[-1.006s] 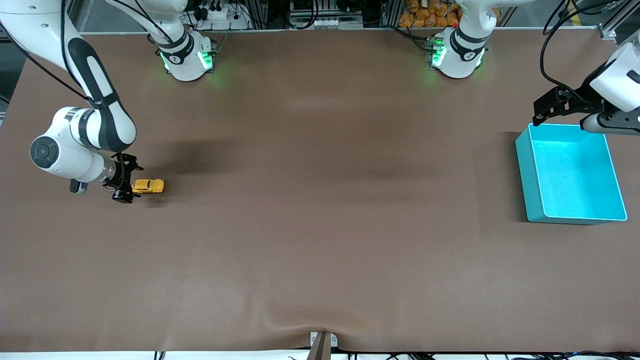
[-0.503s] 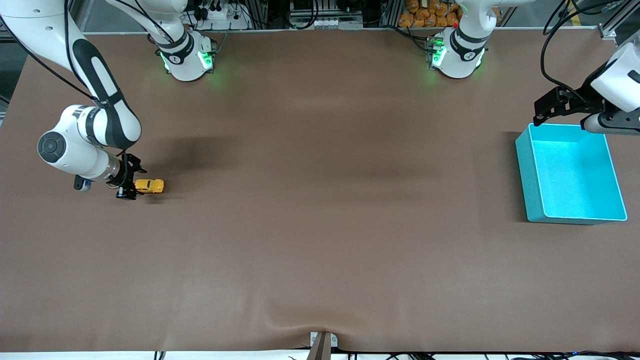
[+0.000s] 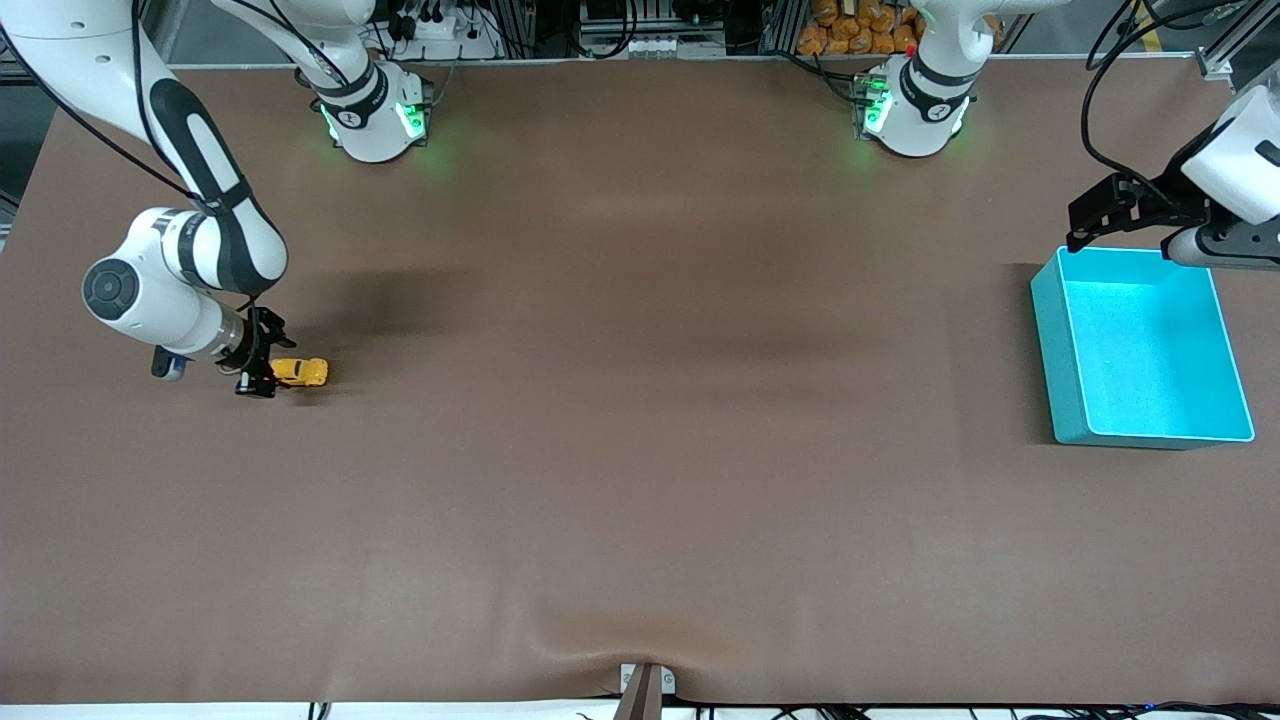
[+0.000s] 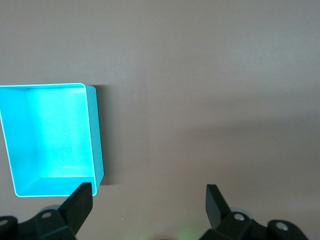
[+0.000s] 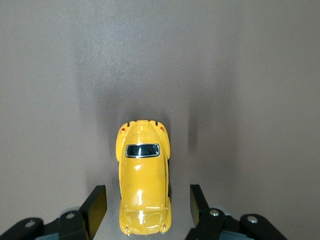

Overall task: Wind and store yellow beetle car
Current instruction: 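Lower the right gripper and close it around the yellow car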

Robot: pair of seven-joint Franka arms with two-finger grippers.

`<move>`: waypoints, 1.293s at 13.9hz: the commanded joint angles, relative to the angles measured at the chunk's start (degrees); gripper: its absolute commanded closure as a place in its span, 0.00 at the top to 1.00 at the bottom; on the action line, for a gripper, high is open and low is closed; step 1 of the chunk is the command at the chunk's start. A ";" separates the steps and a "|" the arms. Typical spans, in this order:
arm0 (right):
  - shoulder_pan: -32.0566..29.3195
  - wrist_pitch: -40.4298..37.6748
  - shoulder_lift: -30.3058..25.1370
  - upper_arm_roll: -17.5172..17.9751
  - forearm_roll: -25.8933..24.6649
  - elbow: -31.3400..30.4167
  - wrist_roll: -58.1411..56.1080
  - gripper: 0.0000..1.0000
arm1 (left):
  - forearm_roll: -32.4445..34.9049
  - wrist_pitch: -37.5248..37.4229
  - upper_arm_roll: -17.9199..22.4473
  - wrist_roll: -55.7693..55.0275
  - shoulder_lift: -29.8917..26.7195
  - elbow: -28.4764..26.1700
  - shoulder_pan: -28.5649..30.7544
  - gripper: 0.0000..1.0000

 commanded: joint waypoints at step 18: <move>-1.42 3.35 0.32 0.91 -1.01 -1.46 2.90 0.22 | -0.85 0.36 -0.33 1.00 -0.61 -0.06 0.58 1.00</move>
